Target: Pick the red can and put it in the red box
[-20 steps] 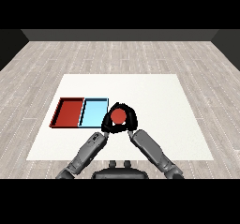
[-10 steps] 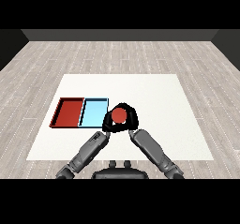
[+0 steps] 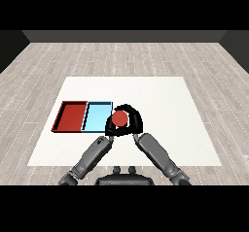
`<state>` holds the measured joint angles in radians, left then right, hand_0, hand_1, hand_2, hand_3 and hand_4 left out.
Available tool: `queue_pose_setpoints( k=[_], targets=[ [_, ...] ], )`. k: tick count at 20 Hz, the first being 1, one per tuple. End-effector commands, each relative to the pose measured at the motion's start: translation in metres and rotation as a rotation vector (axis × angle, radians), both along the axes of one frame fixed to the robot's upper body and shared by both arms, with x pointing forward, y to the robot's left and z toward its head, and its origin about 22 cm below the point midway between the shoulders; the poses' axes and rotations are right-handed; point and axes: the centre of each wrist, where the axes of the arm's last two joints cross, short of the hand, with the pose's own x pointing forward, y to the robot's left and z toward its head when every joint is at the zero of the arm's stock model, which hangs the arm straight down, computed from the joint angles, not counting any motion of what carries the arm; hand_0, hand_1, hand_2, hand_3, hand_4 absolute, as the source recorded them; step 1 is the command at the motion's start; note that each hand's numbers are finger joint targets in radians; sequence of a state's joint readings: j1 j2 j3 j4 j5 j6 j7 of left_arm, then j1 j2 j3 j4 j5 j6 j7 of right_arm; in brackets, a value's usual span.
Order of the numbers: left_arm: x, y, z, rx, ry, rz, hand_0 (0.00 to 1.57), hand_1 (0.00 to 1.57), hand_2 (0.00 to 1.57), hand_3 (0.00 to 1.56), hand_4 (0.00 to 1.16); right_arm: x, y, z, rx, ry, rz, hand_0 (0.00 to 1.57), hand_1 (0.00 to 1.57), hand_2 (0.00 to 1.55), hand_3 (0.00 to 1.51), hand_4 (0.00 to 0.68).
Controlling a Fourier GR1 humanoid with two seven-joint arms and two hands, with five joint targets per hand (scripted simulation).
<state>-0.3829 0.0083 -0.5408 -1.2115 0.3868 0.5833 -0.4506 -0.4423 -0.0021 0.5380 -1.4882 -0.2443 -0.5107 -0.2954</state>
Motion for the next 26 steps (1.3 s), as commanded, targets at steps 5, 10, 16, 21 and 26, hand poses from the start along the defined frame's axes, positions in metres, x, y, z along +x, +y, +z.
queue_pose_setpoints(
  k=[5,10,16,21,26],
  targets=[
    [-0.006,-0.007,0.004,-0.011,-0.027,0.015,1.57,1.57,1.57,1.51,1.15,-0.017,-0.002,-0.018,-0.078,0.051,-0.016,0.0,0.0,0.0,0.0,0.0],
    [0.006,-0.011,0.007,-0.007,-0.023,0.026,1.57,1.57,1.57,1.5,1.14,-0.016,0.008,0.007,-0.04,0.059,-0.032,0.0,0.0,0.0,0.0,0.0],
    [-0.005,-0.001,0.011,0.027,-0.038,0.043,1.57,1.57,1.57,1.48,1.13,-0.005,-0.004,-0.012,-0.049,0.066,-0.052,0.0,0.0,0.0,0.0,0.0],
    [0.009,0.023,0.011,0.015,-0.046,0.06,1.57,1.57,1.57,1.47,1.13,-0.007,-0.037,0.015,0.012,0.07,-0.048,0.0,0.0,0.0,0.0,0.0],
    [0.025,0.017,0.013,0.028,-0.061,0.087,1.57,1.57,1.56,1.47,1.13,-0.031,-0.056,0.012,0.029,0.013,-0.037,0.0,0.0,0.0,0.0,0.0]
  ],
)
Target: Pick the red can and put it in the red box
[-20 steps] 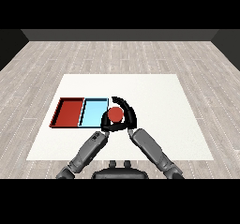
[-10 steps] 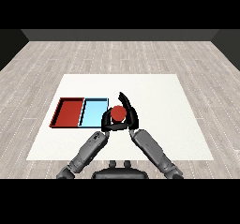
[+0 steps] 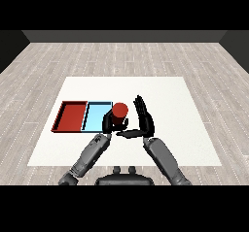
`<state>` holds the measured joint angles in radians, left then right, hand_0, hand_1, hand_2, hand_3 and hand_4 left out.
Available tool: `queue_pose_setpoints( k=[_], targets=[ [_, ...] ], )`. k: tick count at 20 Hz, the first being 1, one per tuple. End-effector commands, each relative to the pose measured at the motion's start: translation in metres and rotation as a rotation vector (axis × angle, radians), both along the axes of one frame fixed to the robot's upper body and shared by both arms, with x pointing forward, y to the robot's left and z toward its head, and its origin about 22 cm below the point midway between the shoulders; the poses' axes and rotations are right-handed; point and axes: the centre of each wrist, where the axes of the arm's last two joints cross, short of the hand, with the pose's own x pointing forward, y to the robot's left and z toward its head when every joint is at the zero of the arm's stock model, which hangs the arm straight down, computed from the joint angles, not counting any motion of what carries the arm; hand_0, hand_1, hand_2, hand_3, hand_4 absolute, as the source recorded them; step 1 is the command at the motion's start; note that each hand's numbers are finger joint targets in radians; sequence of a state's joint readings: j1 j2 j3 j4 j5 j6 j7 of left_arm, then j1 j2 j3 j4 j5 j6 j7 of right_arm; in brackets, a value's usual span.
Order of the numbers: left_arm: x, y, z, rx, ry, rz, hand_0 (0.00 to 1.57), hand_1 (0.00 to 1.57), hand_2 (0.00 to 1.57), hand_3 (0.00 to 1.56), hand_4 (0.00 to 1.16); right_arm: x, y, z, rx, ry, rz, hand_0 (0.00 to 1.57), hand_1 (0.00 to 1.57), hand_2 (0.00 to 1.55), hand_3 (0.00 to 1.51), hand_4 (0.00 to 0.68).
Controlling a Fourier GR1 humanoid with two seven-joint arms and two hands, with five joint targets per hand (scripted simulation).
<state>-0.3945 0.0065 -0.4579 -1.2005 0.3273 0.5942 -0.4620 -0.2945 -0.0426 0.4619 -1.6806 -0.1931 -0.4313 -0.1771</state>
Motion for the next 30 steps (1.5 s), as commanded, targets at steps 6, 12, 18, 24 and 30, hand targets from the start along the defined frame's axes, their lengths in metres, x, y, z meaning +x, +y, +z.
queue_pose_setpoints(
  k=[6,12,18,24,30],
  targets=[
    [0.021,0.05,0.029,0.025,-0.045,0.079,1.57,1.57,1.57,1.48,1.13,-0.032,-0.067,0.02,0.057,-0.017,-0.053,0.0,0.0,0.0,0.0,0.0],
    [0.022,0.124,0.044,0.118,-0.02,0.214,1.57,1.57,1.57,1.48,1.14,-0.048,-0.122,-0.006,0.031,-0.017,-0.12,0.0,0.0,0.0,0.0,0.0],
    [0.038,0.189,0.059,0.258,0.04,0.313,1.57,1.57,1.57,1.49,1.12,-0.039,-0.127,-0.039,0.03,0.081,-0.167,0.0,0.0,0.0,0.0,0.0],
    [0.046,0.252,0.027,0.464,0.308,0.456,1.57,1.57,1.55,1.5,1.11,-0.039,-0.139,-0.035,0.025,0.093,-0.168,0.0,0.0,0.0,0.0,0.0],
    [0.032,0.314,-0.008,0.592,0.564,0.538,1.57,1.57,1.52,1.43,1.02,-0.026,-0.152,-0.051,0.034,0.09,-0.219,0.0,0.0,0.0,0.0,0.0]
  ],
)
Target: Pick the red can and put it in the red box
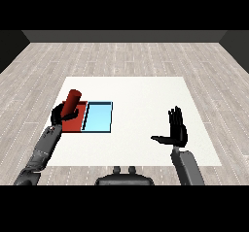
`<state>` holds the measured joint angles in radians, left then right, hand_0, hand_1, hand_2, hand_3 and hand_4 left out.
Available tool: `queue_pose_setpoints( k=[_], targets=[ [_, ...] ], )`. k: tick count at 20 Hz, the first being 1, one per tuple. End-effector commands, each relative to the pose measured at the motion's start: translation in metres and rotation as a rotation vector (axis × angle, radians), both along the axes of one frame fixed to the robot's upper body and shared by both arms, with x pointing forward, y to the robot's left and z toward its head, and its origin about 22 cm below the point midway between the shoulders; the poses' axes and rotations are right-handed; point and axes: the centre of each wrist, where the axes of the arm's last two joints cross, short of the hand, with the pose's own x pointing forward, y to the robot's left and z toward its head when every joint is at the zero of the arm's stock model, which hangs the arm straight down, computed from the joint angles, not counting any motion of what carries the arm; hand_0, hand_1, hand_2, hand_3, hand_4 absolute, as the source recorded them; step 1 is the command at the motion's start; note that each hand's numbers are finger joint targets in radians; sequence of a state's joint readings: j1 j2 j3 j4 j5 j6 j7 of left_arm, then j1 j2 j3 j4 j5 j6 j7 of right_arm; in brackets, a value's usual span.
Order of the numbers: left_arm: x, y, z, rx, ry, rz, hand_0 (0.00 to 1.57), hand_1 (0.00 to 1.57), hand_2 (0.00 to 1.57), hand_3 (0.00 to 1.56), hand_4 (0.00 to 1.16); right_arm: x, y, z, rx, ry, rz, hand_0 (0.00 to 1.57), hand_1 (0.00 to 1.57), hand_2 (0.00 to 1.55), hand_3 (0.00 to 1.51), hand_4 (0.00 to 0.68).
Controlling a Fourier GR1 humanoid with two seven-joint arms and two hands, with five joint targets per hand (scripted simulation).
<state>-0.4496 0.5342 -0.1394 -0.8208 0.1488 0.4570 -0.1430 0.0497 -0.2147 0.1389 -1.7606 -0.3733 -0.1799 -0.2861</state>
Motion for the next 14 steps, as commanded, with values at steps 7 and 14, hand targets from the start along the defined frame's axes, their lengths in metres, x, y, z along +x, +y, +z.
queue_pose_setpoints(
  k=[7,14],
  targets=[
    [-0.006,0.039,-0.044,0.081,0.417,0.169,0.0,0.0,0.0,0.0,0.72,0.017,0.0,-0.017,-0.021,0.015,-0.011,0.0,0.0,0.0,0.0,0.0],
    [-0.015,0.035,-0.064,0.085,0.561,0.025,0.0,0.0,0.0,0.0,0.56,0.028,0.006,-0.027,-0.033,-0.001,-0.015,0.0,0.0,0.0,0.0,0.0]
  ],
)
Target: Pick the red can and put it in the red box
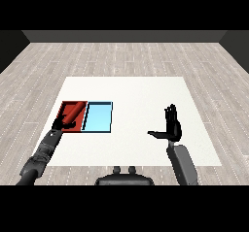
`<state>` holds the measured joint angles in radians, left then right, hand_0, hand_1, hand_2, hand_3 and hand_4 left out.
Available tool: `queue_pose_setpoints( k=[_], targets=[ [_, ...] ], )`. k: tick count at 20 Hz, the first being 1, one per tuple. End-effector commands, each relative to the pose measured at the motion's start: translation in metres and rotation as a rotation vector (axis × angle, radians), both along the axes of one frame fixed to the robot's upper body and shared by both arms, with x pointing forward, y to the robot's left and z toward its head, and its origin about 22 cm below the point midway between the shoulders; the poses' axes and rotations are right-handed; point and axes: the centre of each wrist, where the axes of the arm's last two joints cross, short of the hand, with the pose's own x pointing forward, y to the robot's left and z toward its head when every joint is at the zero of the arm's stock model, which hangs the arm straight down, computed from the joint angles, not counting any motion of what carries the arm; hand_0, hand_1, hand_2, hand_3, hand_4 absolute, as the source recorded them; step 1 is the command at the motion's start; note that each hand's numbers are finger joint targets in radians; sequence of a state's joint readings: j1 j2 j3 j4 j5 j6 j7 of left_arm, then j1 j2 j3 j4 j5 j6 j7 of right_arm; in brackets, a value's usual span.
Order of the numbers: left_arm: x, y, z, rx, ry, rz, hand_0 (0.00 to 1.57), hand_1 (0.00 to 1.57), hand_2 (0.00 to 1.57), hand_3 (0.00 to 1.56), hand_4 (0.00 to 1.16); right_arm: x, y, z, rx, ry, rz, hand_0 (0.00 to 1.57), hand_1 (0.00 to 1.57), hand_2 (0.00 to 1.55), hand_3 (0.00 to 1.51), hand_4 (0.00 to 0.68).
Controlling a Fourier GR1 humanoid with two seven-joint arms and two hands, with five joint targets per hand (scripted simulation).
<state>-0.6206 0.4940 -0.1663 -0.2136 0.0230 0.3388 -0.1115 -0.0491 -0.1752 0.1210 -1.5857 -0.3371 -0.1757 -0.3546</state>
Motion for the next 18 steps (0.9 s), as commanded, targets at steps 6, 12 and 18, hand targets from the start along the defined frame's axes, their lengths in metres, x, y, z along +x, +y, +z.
queue_pose_setpoints(
  k=[6,12,18],
  targets=[
    [0.018,0.014,0.027,-0.07,-0.075,0.032,0.0,0.0,0.0,0.0,0.0,0.009,-0.001,-0.012,0.016,-0.009,0.035,0.0,0.0,0.0,0.0,0.0],
    [0.05,-0.017,0.057,-0.436,-0.694,-0.147,0.47,0.47,0.47,0.0,0.0,0.001,-0.004,-0.002,0.038,-0.021,0.059,0.0,0.0,0.0,0.0,0.0],
    [0.051,-0.094,0.034,-0.825,-1.046,-0.323,0.0,0.0,0.0,0.0,0.0,0.009,-0.005,0.002,0.0,-0.047,0.061,0.0,0.0,0.0,0.0,0.0]
  ],
)
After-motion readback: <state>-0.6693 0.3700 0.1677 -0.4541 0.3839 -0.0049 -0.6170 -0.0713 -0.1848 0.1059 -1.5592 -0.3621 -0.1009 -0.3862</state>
